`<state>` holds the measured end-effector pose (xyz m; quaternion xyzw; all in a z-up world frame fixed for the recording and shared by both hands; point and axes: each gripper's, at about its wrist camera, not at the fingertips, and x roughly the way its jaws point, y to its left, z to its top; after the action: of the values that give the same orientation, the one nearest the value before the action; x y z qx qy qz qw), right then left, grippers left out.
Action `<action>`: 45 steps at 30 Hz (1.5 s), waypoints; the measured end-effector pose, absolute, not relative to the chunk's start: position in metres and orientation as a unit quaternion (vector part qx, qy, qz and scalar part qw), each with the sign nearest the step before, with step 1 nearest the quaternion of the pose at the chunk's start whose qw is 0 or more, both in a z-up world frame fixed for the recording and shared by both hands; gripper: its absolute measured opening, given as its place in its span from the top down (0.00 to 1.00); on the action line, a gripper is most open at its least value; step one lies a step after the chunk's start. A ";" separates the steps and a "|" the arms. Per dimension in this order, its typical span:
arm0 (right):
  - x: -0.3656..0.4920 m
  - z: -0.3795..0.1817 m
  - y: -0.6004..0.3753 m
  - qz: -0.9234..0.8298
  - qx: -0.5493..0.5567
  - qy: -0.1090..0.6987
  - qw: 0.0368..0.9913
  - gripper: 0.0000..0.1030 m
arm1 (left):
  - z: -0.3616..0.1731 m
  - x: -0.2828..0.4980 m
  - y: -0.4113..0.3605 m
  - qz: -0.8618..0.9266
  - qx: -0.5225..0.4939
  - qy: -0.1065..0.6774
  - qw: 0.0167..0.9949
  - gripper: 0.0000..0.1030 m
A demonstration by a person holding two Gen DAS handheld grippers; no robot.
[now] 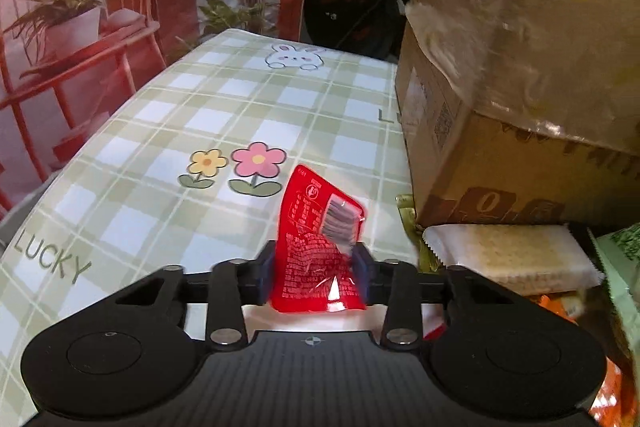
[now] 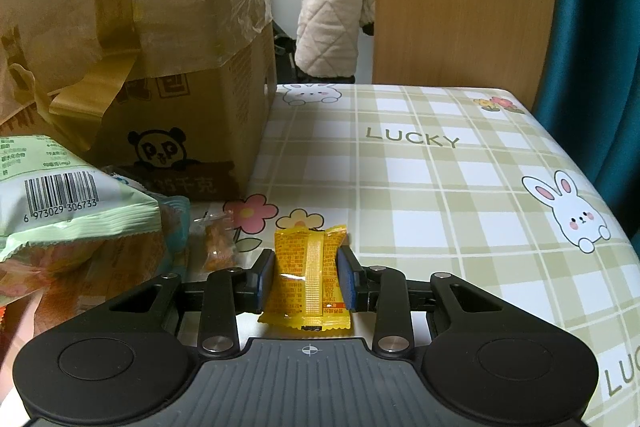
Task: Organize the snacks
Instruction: 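Grasp the red packet with the left gripper, then carry both packets over the lined box and open both grippers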
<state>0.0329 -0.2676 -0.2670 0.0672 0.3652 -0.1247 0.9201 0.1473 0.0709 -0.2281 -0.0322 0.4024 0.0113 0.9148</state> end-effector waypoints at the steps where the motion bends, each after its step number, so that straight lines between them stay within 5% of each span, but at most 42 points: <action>1: 0.032 -0.267 -0.268 -0.125 0.071 0.364 0.920 0.72 | -0.226 0.145 0.072 0.012 -0.035 0.398 0.917 0.71; 6: 0.023 -0.262 -0.268 -0.122 0.084 0.354 0.923 0.72 | -0.215 0.134 0.078 0.001 -0.035 0.383 0.923 0.81; 20: -0.004 -0.222 -0.262 -0.118 0.084 0.309 0.940 0.72 | -0.178 0.106 0.085 -0.019 -0.056 0.325 0.944 0.82; 37: 0.021 -0.085 -0.235 -0.036 0.049 0.178 0.982 0.72 | -0.050 0.106 0.048 -0.114 -0.059 0.185 0.974 0.81; 45: 0.092 -0.041 -0.209 0.006 0.013 0.176 0.984 0.72 | -0.019 0.155 -0.008 -0.165 -0.051 0.184 0.968 0.81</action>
<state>0.0920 -0.2090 -0.0408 0.0132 0.1759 0.0060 0.9843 0.1550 -0.0085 -0.0188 -0.0506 0.1841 -0.1652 0.9676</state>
